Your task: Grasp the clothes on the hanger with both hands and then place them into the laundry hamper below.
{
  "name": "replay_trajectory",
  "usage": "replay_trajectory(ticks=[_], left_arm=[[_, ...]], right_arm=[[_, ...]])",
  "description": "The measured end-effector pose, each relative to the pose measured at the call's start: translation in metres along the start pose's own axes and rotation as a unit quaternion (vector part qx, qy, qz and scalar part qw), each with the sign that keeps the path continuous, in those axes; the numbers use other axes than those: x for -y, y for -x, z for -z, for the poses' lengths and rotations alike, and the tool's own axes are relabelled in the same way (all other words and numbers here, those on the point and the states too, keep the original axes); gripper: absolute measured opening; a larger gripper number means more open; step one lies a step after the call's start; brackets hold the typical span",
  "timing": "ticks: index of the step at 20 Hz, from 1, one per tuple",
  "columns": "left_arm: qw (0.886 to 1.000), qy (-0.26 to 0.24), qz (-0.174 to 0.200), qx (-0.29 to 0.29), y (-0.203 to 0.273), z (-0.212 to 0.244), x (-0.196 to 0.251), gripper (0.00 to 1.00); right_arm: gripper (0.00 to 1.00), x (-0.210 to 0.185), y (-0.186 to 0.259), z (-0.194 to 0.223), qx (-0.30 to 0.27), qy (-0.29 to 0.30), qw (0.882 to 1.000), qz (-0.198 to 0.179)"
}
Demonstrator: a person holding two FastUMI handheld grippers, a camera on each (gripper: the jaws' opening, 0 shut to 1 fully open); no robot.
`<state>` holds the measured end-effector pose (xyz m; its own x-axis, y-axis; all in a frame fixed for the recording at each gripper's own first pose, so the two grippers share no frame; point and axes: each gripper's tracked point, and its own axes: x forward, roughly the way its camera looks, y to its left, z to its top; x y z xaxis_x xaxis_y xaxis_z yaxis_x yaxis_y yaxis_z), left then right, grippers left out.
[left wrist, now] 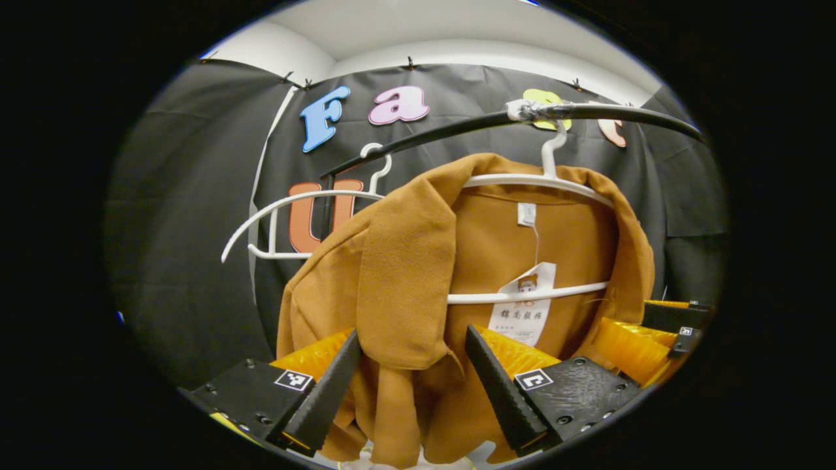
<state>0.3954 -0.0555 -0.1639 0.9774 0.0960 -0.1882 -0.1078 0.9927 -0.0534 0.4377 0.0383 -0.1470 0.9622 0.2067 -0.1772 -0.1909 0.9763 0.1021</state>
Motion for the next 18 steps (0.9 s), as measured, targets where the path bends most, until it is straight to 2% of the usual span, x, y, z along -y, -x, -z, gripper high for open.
replay_trajectory(ticks=[1,3,5,6,7,8,11,14,15,16,18], left_arm=[[1.000,0.003,0.001,-0.001,-0.004,0.000,0.001,1.00],[1.000,0.001,-0.001,0.001,-0.007,0.001,0.001,0.97],[1.000,-0.002,-0.006,0.005,-0.008,0.002,-0.002,1.00],[1.000,0.000,-0.007,0.004,-0.008,0.002,-0.003,0.92],[1.000,0.002,-0.007,0.002,-0.008,0.002,-0.003,0.90],[1.000,0.002,-0.007,-0.002,-0.011,0.004,-0.005,0.81],[1.000,-0.004,-0.009,-0.014,-0.012,0.012,-0.013,0.54],[1.000,-0.009,-0.002,-0.020,-0.015,0.014,-0.013,0.26],[1.000,-0.010,-0.002,-0.020,-0.016,0.014,-0.015,0.17],[1.000,-0.009,0.003,-0.021,-0.016,0.016,-0.012,0.19],[0.999,-0.019,-0.017,-0.021,-0.019,0.017,-0.023,0.19]], right_arm=[[0.92,0.000,-0.003,0.000,0.001,-0.003,1.000,-0.003],[0.88,-0.001,-0.011,0.001,-0.002,-0.006,1.000,0.001],[0.86,0.004,-0.017,0.006,-0.008,-0.004,1.000,0.014],[0.82,0.007,-0.019,0.006,-0.010,-0.009,1.000,0.013],[0.80,0.010,-0.024,0.007,-0.011,-0.013,1.000,0.015],[0.72,0.013,-0.028,0.005,-0.008,-0.011,1.000,0.014],[0.59,0.014,-0.033,0.011,-0.008,-0.013,1.000,0.004],[0.34,0.017,-0.039,0.016,-0.015,-0.028,0.999,-0.012],[0.29,0.018,-0.042,0.018,-0.018,-0.032,0.999,-0.017],[0.20,0.019,-0.043,0.021,-0.021,-0.034,0.999,-0.022],[0.13,0.018,-0.045,0.021,-0.026,-0.037,0.998,-0.043]])
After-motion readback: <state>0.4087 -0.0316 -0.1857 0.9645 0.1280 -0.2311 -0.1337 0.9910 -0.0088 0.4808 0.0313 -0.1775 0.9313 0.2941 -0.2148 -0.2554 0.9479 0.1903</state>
